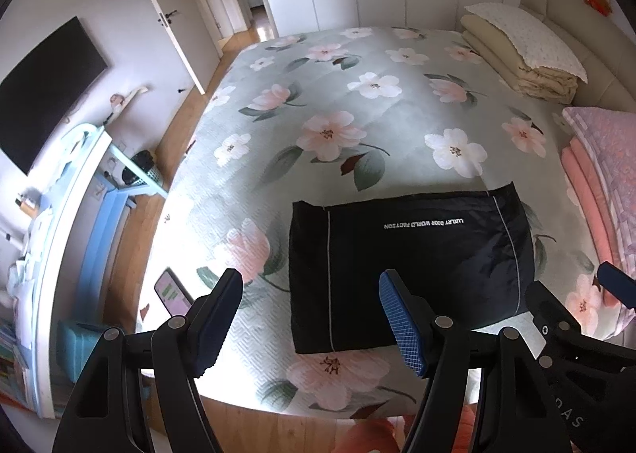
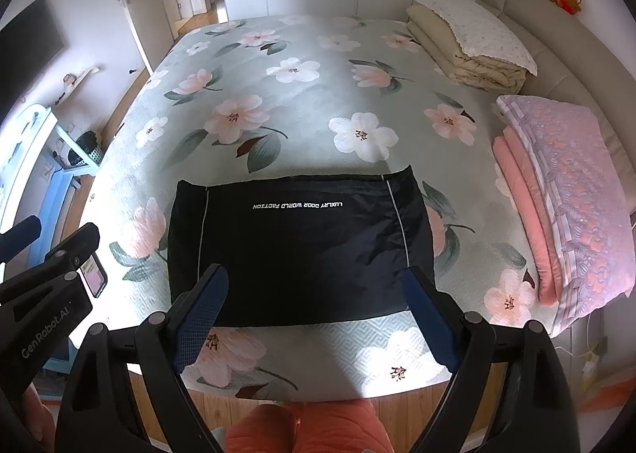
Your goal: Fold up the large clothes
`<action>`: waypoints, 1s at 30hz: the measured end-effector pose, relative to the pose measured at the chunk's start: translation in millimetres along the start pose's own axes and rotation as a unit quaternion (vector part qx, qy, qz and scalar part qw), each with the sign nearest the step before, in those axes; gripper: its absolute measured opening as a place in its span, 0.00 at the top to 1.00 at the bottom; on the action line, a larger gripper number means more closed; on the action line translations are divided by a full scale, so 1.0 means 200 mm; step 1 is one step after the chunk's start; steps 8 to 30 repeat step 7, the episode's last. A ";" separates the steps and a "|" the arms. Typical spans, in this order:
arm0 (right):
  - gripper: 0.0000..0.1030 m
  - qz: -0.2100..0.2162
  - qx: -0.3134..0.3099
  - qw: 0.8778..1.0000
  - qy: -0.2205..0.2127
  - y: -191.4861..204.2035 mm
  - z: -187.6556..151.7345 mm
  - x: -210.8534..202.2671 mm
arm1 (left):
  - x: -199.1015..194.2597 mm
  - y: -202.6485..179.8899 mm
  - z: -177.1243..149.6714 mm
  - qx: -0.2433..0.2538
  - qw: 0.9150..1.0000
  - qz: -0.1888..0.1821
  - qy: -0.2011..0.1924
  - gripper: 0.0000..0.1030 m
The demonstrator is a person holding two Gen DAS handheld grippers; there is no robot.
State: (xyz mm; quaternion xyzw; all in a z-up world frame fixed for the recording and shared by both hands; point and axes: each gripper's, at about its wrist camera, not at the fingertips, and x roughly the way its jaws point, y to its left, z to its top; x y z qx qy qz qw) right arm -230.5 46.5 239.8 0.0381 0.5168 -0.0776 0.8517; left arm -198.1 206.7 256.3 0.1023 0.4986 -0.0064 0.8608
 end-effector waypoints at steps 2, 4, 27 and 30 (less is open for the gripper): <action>0.12 0.001 -0.003 1.000 0.001 0.01 0.00 0.01 | 0.01 0.00 0.01 0.004 1.000 0.005 -0.002 0.29; 0.12 0.001 -0.004 1.000 0.003 0.01 0.00 0.02 | 0.02 0.00 0.00 0.006 1.000 0.014 -0.006 0.29; 0.12 0.001 -0.005 1.000 0.006 0.01 0.00 0.03 | 0.02 0.01 0.01 0.006 1.000 0.003 -0.005 0.29; 0.12 0.001 -0.005 1.000 0.006 0.01 0.00 0.03 | 0.02 0.01 0.01 0.006 1.000 0.003 -0.005 0.29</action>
